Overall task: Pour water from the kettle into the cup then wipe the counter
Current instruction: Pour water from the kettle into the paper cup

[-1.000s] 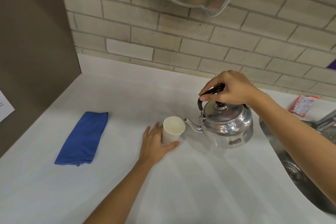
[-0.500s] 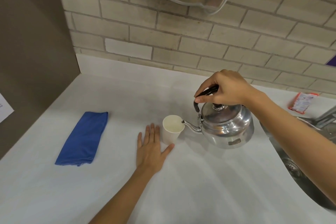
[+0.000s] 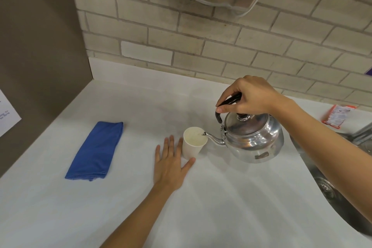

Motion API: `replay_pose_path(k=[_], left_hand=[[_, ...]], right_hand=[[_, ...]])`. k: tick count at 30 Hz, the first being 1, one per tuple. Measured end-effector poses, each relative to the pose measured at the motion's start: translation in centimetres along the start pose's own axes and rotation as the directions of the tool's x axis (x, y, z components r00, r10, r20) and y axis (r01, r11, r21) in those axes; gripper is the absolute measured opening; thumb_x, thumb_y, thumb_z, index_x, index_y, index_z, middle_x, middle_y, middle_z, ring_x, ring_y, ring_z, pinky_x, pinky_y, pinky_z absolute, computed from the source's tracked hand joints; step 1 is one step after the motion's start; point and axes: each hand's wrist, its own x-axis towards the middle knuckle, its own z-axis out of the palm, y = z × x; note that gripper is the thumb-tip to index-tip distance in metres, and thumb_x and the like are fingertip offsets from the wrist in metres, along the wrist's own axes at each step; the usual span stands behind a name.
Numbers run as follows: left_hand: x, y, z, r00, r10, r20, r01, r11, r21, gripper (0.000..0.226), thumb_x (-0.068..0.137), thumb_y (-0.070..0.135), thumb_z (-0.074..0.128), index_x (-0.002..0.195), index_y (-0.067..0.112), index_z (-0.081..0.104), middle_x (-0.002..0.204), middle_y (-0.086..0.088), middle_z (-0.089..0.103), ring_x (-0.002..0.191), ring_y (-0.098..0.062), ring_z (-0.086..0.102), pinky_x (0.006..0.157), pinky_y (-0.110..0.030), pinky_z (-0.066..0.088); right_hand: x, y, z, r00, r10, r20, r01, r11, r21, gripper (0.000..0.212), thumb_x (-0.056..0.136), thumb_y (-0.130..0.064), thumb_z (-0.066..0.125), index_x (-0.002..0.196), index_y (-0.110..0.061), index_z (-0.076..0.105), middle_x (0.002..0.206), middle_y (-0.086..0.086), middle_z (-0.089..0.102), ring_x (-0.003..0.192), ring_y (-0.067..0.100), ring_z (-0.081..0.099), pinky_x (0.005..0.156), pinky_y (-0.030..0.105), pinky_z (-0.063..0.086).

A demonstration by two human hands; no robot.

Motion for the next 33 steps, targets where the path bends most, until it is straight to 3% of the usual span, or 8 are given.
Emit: replay_pose_path(k=[21,33], left_hand=[[-0.06,0.00,0.06,1.000,0.001,-0.013,-0.001,1.000,0.005,0.082,0.089,0.074,0.009,0.155,0.025,0.011,0.166,-0.005,0.006,0.153,-0.020,-0.002,0.121,-0.044,-0.004],[-0.11,0.03,-0.05,1.000,0.001,-0.016,-0.001,1.000,-0.003,0.081,0.090,0.073,0.014,0.155,0.024,0.013,0.166,-0.005,0.006,0.153,-0.020,-0.001,0.122,-0.044,-0.003]], right_hand=[[-0.20,0.02,-0.40,1.000,0.012,0.017,-0.011,0.999,-0.038,0.024,0.073,-0.068,0.069,0.085,-0.049,0.076,0.071,-0.023,0.071,0.072,0.004,0.062,0.064,0.029,0.050],[0.02,0.11,-0.52,1.000,0.007,0.026,-0.006,1.000,-0.027,0.024,0.073,-0.067,0.070,0.086,-0.048,0.077,0.068,-0.023,0.069,0.067,0.003,0.061,0.057,0.026,0.045]])
